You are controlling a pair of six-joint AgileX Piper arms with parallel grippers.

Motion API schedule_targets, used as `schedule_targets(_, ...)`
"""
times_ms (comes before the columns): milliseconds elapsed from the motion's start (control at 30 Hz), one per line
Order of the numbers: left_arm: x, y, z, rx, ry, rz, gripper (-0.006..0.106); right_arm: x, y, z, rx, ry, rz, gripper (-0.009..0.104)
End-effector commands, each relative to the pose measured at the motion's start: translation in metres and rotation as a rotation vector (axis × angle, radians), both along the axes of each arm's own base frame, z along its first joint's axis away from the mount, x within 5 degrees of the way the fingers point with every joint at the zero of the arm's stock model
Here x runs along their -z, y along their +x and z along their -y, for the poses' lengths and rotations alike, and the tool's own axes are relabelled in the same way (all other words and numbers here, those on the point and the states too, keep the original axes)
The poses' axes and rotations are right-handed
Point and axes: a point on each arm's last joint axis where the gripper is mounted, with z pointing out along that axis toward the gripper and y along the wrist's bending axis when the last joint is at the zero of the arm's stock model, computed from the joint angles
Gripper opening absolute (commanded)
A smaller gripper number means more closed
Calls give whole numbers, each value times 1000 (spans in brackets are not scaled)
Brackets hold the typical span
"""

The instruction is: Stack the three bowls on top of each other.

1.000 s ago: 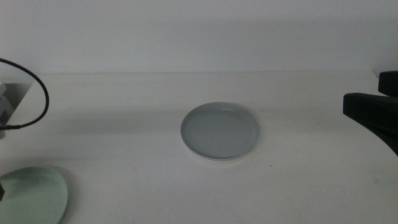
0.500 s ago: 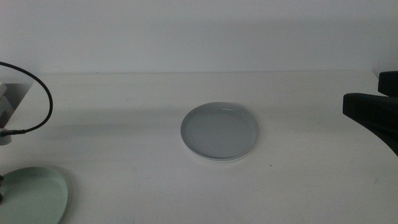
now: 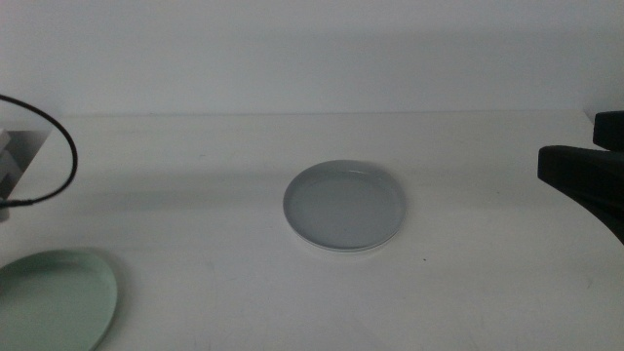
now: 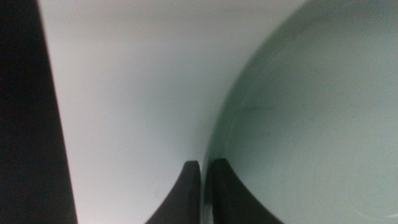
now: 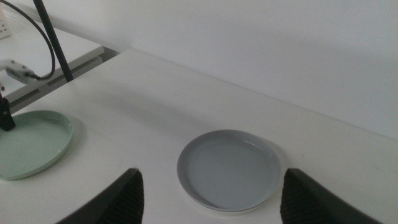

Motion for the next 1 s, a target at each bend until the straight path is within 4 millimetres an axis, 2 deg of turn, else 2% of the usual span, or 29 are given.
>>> schedule_targets(0, -27, 0, 2, -78, 17, 78, 1, -13, 1, 2, 27, 36, 74, 56)
schedule_targets(100, -45, 2, 15, -123, -12, 132, 1, -13, 1, 2, 27, 36, 74, 56)
schedule_targets(233, -73, 15, 50, -107, -50, 204, 1, -13, 1, 2, 27, 36, 74, 56)
schedule_targets(400, -110, 48, 108, -29, -120, 255, 1, -13, 1, 2, 27, 36, 74, 56)
schedule_targets(567, -141, 87, 178, 78, -203, 347, 1, -13, 1, 2, 27, 36, 74, 56)
schedule_targets(767, -140, 130, 260, 202, -285, 345, 1, -13, 1, 2, 27, 36, 74, 56)
schedule_targets(867, -132, 148, 290, 229, -309, 337, 1, -13, 1, 2, 27, 36, 74, 56)
schedule_targets(967, -118, 161, 310, 252, -318, 306, 1, -13, 1, 2, 27, 36, 74, 56)
